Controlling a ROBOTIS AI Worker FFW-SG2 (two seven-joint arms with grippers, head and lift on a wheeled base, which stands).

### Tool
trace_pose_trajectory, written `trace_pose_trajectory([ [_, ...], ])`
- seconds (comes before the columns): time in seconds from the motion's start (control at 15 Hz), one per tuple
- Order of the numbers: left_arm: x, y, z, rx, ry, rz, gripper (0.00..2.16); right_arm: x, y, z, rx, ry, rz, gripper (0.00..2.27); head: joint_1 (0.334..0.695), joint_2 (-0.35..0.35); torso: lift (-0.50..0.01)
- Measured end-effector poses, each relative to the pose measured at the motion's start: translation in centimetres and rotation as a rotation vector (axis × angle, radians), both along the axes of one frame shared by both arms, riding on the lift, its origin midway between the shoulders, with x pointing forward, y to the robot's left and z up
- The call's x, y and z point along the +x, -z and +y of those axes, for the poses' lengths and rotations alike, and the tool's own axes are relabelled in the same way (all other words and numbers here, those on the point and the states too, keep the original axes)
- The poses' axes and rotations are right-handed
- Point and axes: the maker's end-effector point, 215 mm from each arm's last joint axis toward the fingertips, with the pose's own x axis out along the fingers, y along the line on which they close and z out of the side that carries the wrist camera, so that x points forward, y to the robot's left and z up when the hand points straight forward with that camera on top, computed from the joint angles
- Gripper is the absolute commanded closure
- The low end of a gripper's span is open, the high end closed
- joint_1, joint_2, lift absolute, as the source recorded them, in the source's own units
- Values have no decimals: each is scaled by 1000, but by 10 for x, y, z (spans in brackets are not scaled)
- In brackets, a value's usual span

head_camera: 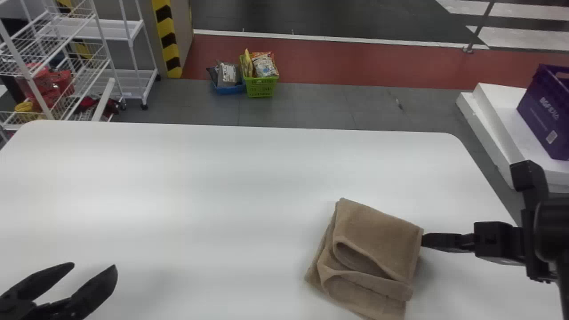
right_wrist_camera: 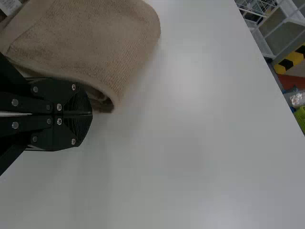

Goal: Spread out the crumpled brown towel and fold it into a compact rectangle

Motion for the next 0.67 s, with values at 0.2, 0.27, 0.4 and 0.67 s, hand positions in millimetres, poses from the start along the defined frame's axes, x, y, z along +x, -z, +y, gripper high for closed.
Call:
trace_pose_trajectory([
  [0.2, -1, 1, 0, 0, 0, 2, 80, 13, -6, 25, -4, -43, -17, 1717, 695, -17, -127],
  [0.27, -1, 1, 0, 0, 0, 3, 80, 17, -6, 34, -7, -54, -18, 1717, 695, -7, -127],
  [0.4, -2, 1, 0, 0, 1, 3, 80, 24, -5, 49, 0, -69, -16, 1717, 695, 19, -127],
  [0.67, -4, 2, 0, 0, 1, 6, 80, 38, -3, 82, 31, -98, -7, 1717, 695, 64, -127],
])
